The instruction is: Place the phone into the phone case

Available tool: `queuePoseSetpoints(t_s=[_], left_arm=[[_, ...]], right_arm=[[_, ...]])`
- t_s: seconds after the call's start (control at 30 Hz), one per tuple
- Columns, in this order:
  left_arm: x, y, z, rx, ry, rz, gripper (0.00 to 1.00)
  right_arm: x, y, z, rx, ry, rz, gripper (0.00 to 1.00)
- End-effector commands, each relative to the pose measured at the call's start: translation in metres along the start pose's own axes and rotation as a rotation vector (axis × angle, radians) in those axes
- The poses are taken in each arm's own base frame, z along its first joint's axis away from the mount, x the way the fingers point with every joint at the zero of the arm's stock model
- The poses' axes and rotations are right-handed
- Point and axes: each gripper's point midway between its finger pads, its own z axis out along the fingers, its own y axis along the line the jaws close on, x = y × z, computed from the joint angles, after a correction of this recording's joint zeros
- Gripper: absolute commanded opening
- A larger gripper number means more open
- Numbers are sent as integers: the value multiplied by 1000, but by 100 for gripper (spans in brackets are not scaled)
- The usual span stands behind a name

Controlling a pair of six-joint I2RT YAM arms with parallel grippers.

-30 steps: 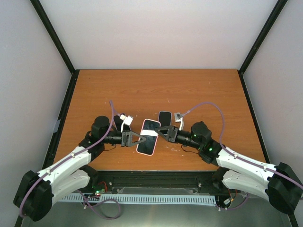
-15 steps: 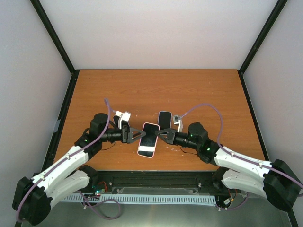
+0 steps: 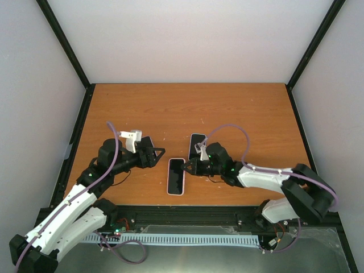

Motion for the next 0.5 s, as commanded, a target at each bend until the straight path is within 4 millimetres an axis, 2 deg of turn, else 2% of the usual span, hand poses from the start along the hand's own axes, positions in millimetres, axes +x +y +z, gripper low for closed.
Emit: queuePoseSetpoints(t_s=[0.0,0.1,0.27,0.47], left_arm=[[-10,1,-10,-36,-53,42,99],[-8,-2,-10,-12,-50,44,99],[-8,-2,-10,-11,-48,45,100],[-7,-1,-9,-15,-47,41,100]], right_arm=[[-28,21,17,-63,-13,-83,3],[-35,1,30,-46,7,-48,3],[-43,-15,43,-37,33,-11,5],[-44,-30,49,14,67,22,19]])
